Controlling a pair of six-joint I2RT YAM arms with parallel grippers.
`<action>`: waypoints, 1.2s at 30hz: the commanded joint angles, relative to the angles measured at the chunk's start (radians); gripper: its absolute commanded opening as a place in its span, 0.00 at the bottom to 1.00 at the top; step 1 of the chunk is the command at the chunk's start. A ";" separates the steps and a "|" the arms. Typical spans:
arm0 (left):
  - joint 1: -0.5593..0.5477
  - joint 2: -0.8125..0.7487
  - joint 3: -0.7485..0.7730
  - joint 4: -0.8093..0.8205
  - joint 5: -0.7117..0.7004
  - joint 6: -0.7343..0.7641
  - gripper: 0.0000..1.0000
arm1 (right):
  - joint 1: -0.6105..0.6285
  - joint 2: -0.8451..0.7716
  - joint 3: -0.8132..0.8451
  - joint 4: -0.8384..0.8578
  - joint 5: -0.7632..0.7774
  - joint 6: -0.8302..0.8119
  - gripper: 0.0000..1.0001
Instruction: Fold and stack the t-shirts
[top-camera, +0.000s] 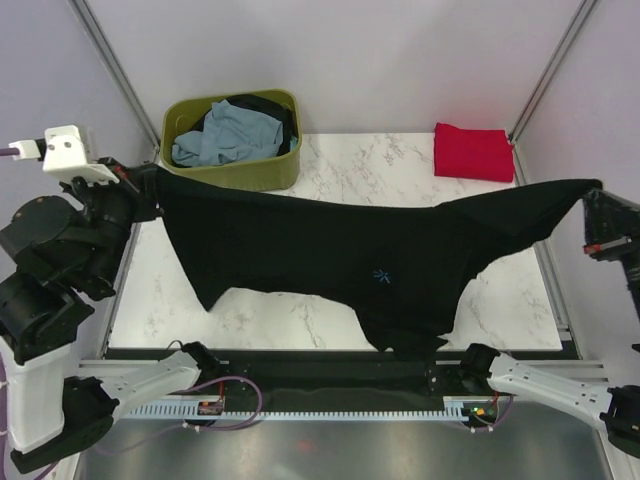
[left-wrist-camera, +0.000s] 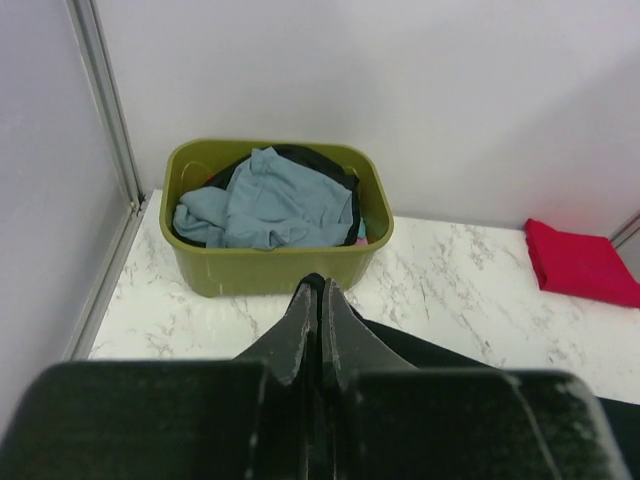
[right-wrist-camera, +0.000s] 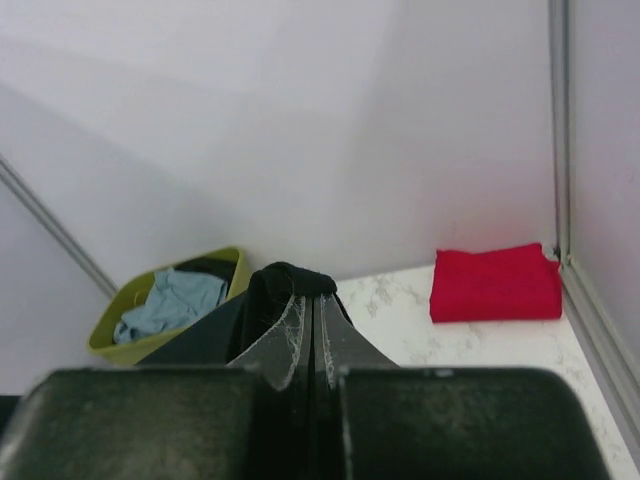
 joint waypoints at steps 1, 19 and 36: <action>0.005 0.057 0.072 0.010 -0.010 0.076 0.02 | -0.002 0.119 0.133 0.087 0.110 -0.173 0.00; 0.424 0.713 -0.057 -0.073 0.416 -0.085 0.02 | -0.698 1.085 0.232 -0.016 -0.251 -0.067 0.00; 0.479 0.775 -0.175 0.053 0.443 -0.155 0.81 | -0.727 1.173 -0.034 0.126 -0.605 0.136 0.81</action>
